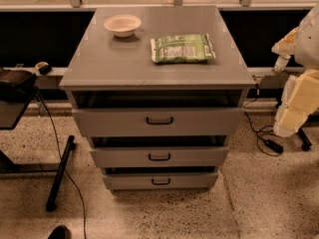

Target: Open top drawer

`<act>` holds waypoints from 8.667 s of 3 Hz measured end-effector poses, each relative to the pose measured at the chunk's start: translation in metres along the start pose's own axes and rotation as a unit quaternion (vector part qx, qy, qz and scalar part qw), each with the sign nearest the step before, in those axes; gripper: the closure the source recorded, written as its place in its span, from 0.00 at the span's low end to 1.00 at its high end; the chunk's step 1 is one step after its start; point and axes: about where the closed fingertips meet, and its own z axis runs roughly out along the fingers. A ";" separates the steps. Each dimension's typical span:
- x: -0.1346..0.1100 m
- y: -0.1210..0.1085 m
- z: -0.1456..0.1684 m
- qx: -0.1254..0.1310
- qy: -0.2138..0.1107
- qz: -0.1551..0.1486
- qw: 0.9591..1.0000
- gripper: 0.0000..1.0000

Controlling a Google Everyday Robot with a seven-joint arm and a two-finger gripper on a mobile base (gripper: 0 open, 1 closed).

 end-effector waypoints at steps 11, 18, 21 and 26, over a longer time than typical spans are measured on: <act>-0.041 -0.078 0.357 -0.026 -0.040 -0.129 0.990 0.02; 0.005 0.039 0.229 -0.134 0.010 -0.201 0.970 0.33; -0.068 -0.037 0.339 -0.103 -0.054 -0.119 0.986 1.00; -0.055 0.048 0.335 -0.192 -0.058 -0.175 0.964 1.00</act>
Offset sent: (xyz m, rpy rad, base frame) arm 0.0176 0.0259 -0.1050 -0.0724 -0.1107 0.0911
